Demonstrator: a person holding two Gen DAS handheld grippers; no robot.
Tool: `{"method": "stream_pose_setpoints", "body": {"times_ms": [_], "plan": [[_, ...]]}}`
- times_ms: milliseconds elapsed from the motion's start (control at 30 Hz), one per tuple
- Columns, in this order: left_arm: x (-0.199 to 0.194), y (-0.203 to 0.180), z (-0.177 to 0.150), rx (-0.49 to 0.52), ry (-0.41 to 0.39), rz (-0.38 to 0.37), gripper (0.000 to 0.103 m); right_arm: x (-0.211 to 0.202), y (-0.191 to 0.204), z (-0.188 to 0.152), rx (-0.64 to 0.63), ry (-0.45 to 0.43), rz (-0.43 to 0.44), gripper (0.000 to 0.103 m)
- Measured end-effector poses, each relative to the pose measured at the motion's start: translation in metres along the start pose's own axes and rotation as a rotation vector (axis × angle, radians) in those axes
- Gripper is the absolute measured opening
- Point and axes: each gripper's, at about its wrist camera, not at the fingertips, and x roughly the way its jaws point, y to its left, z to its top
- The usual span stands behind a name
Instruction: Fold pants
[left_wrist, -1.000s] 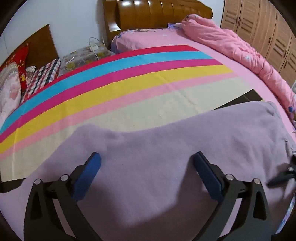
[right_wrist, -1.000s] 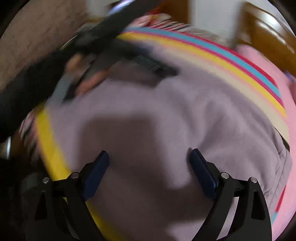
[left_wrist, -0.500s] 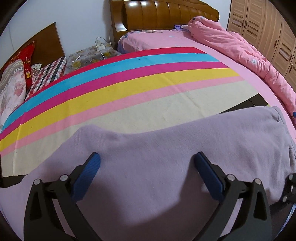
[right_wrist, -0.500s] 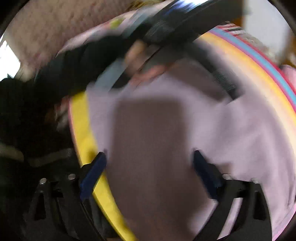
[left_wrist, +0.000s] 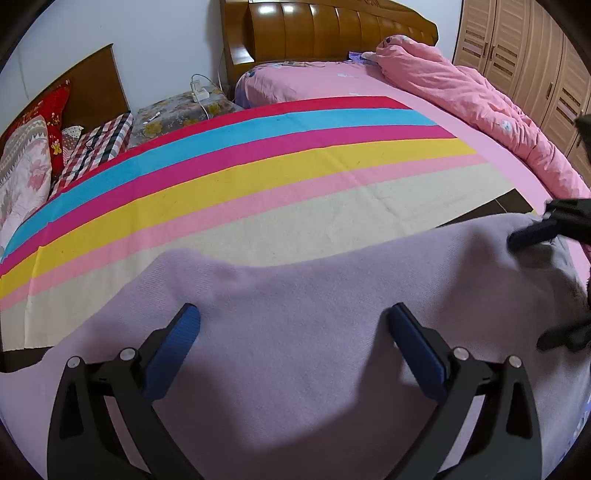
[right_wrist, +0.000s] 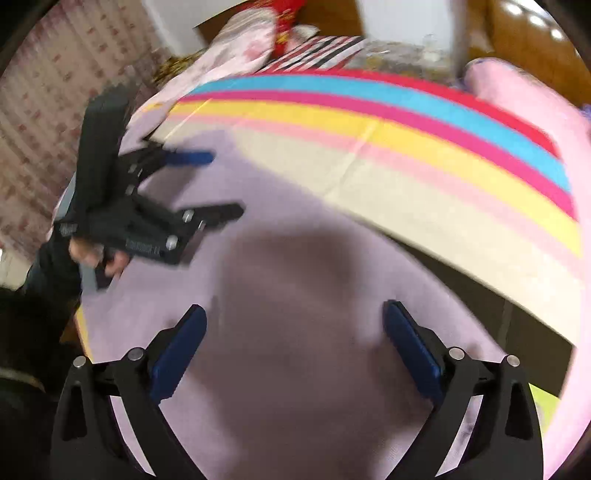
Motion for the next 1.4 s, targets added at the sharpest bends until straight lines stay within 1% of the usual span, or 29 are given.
{"method": "stream_pose_setpoints", "body": {"times_ms": [67,167,233,267,367,400,433,467,533,633,700,767,800,833,867,900,933,967,1000,1033,1067,1100,1133,1167,1200,1267,1300,1367,1400], "plan": [[0.001,0.000,0.000,0.000,0.001,-0.001,0.102,0.000,0.020,-0.001,-0.045,-0.034,-0.016,0.097],[0.000,-0.001,0.000,-0.004,-0.001,-0.006,0.102,0.018,0.017,-0.013,-0.065,0.033,-0.076,0.097],[0.000,-0.001,0.001,-0.004,-0.002,-0.007,0.102,0.021,0.002,-0.005,-0.025,-0.011,-0.036,0.095],[-0.001,-0.001,0.001,-0.006,-0.003,-0.009,0.102,0.015,-0.001,-0.005,0.016,-0.038,-0.053,0.094],[-0.001,0.001,0.000,-0.011,-0.005,-0.016,0.102,0.016,0.012,-0.007,0.053,-0.113,-0.157,0.094],[-0.001,0.001,0.000,-0.013,-0.006,-0.018,0.102,0.013,0.018,-0.009,0.046,-0.127,-0.230,0.095],[-0.001,0.001,0.000,-0.016,-0.008,-0.021,0.102,0.011,0.026,-0.011,0.038,-0.136,-0.268,0.095],[-0.001,0.002,0.000,-0.018,-0.009,-0.024,0.102,0.012,0.026,-0.013,0.031,-0.135,-0.230,0.095],[-0.001,0.001,0.000,-0.021,-0.010,-0.026,0.102,0.008,0.035,-0.022,-0.007,-0.101,-0.128,0.095],[-0.001,0.001,0.000,-0.017,-0.009,-0.022,0.102,0.034,0.034,-0.031,-0.013,0.058,-0.226,0.099],[-0.001,-0.001,0.000,-0.013,-0.007,-0.015,0.102,0.030,0.025,-0.035,0.012,0.033,-0.205,0.098],[-0.002,-0.001,0.000,-0.014,-0.007,-0.019,0.102,0.016,0.023,-0.038,0.039,0.029,-0.235,0.095],[-0.003,0.000,0.000,-0.020,-0.009,-0.026,0.101,0.011,0.026,-0.041,0.028,0.022,-0.262,0.098],[-0.006,0.004,-0.001,-0.034,-0.016,-0.035,0.101,0.006,0.027,-0.048,-0.001,0.042,-0.360,0.098],[-0.012,0.008,-0.003,-0.050,-0.031,-0.029,0.101,0.005,0.022,-0.057,-0.010,0.063,-0.406,0.098],[-0.019,0.011,-0.005,-0.069,-0.049,-0.021,0.100,0.002,0.017,-0.063,-0.001,0.053,-0.391,0.098],[-0.040,0.019,-0.011,-0.110,-0.101,-0.039,0.100,-0.010,0.009,-0.071,0.027,-0.001,-0.338,0.097],[-0.056,0.025,-0.016,-0.132,-0.142,-0.069,0.101,-0.024,0.003,-0.074,0.065,-0.056,-0.317,0.097],[-0.077,0.032,-0.024,-0.154,-0.194,-0.098,0.101,-0.032,-0.004,-0.076,0.130,-0.080,-0.363,0.097],[-0.106,0.043,-0.036,-0.176,-0.268,-0.112,0.101,-0.041,-0.012,-0.078,0.225,-0.068,-0.462,0.097],[-0.126,0.053,-0.047,-0.188,-0.323,-0.114,0.101,-0.049,-0.013,-0.077,0.279,-0.063,-0.549,0.097],[-0.144,0.065,-0.059,-0.200,-0.372,-0.109,0.101,-0.061,-0.002,-0.070,0.286,-0.109,-0.606,0.097],[-0.163,0.083,-0.074,-0.225,-0.417,-0.086,0.101,-0.070,0.011,-0.061,0.260,-0.162,-0.593,0.097],[-0.176,0.103,-0.087,-0.260,-0.437,-0.048,0.101,-0.076,0.027,-0.048,0.231,-0.218,-0.547,0.097],[-0.182,0.120,-0.096,-0.294,-0.440,-0.016,0.101,-0.080,0.044,-0.035,0.203,-0.267,-0.486,0.097],[-0.194,0.172,-0.122,-0.427,-0.417,0.071,0.101,-0.075,0.084,0.008,0.119,-0.343,-0.334,0.097],[-0.198,0.197,-0.133,-0.487,-0.410,0.096,0.101,-0.069,0.101,0.027,0.082,-0.363,-0.271,0.098],[-0.211,0.260,-0.166,-0.639,-0.403,0.173,0.101,-0.038,0.131,0.086,0.021,-0.361,-0.125,0.098],[-0.216,0.281,-0.178,-0.692,-0.396,0.205,0.101,-0.024,0.139,0.106,0.011,-0.351,-0.093,0.098]]}}
